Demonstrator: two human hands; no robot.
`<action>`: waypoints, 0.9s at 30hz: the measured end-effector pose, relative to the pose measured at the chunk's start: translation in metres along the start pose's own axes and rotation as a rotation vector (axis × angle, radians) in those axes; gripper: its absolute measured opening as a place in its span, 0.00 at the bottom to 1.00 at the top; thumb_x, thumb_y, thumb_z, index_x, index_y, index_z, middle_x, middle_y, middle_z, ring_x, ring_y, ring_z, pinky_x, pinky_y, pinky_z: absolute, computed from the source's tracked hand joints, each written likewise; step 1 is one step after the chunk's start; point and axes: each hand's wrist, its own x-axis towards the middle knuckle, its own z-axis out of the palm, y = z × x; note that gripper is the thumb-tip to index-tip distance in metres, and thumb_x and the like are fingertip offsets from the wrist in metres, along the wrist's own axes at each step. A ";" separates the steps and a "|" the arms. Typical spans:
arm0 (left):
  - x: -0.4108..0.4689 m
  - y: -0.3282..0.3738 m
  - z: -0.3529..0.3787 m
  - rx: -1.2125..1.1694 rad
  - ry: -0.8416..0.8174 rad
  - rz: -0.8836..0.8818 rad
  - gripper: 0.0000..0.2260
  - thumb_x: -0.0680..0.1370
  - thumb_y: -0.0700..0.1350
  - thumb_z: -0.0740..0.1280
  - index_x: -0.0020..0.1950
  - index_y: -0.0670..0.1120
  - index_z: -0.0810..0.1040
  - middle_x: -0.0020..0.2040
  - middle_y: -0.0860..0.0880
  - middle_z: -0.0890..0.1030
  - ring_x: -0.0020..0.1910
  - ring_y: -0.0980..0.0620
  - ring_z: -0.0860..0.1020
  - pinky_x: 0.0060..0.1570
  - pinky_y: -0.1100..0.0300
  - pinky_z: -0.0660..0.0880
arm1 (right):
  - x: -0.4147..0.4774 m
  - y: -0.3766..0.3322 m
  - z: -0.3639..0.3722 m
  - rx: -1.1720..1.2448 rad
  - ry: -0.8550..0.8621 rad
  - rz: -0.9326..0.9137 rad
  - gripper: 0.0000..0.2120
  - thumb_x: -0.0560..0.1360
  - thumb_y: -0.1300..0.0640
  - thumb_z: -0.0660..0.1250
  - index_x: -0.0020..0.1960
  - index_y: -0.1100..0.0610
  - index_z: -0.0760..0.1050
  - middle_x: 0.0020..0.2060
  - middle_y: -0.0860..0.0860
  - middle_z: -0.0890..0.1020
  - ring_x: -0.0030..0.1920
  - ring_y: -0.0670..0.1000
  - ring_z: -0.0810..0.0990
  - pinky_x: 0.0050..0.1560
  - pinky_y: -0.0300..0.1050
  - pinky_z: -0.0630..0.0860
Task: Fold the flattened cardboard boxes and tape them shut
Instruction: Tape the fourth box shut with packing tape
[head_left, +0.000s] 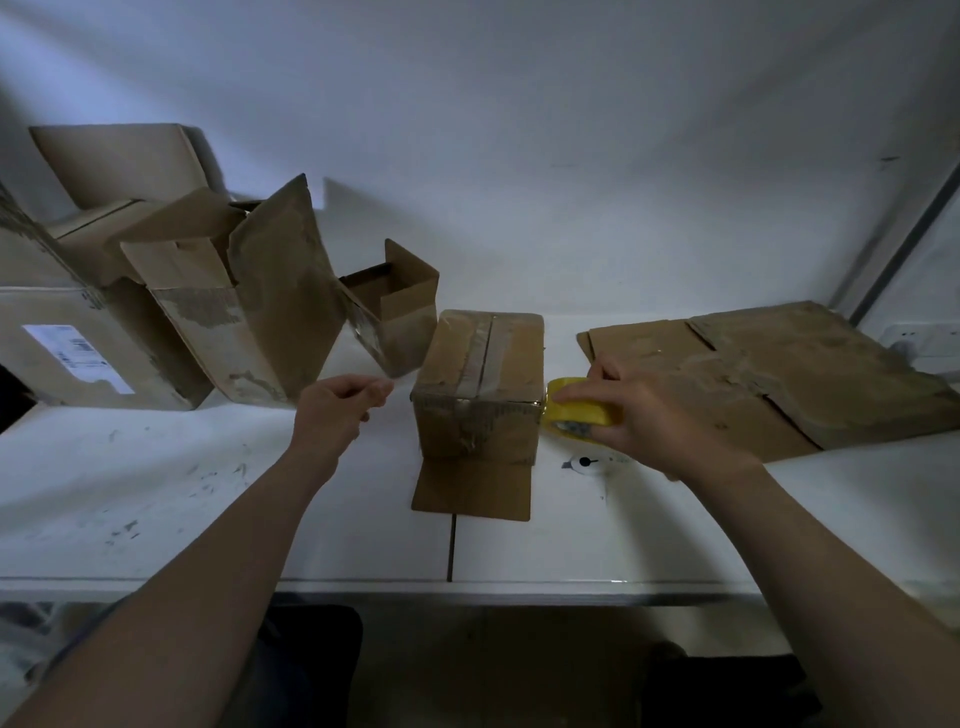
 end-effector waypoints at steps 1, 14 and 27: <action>0.003 -0.003 0.002 -0.009 -0.008 -0.001 0.06 0.76 0.48 0.73 0.48 0.46 0.84 0.42 0.48 0.83 0.40 0.53 0.77 0.37 0.59 0.74 | 0.002 0.002 0.002 0.000 0.003 -0.001 0.19 0.71 0.57 0.79 0.58 0.43 0.82 0.45 0.50 0.72 0.45 0.52 0.75 0.43 0.55 0.76; 0.028 -0.041 0.059 0.141 0.024 0.131 0.09 0.84 0.48 0.61 0.59 0.51 0.80 0.51 0.50 0.83 0.50 0.49 0.81 0.50 0.52 0.79 | 0.008 0.015 0.012 0.090 -0.040 0.076 0.19 0.70 0.59 0.79 0.57 0.43 0.83 0.48 0.51 0.75 0.47 0.53 0.77 0.45 0.56 0.76; 0.033 -0.017 0.059 0.411 0.174 0.342 0.15 0.85 0.48 0.56 0.68 0.44 0.74 0.60 0.44 0.77 0.59 0.49 0.75 0.58 0.55 0.73 | 0.011 0.014 0.014 0.124 -0.013 0.077 0.18 0.69 0.57 0.79 0.56 0.42 0.83 0.48 0.50 0.76 0.47 0.51 0.77 0.45 0.53 0.76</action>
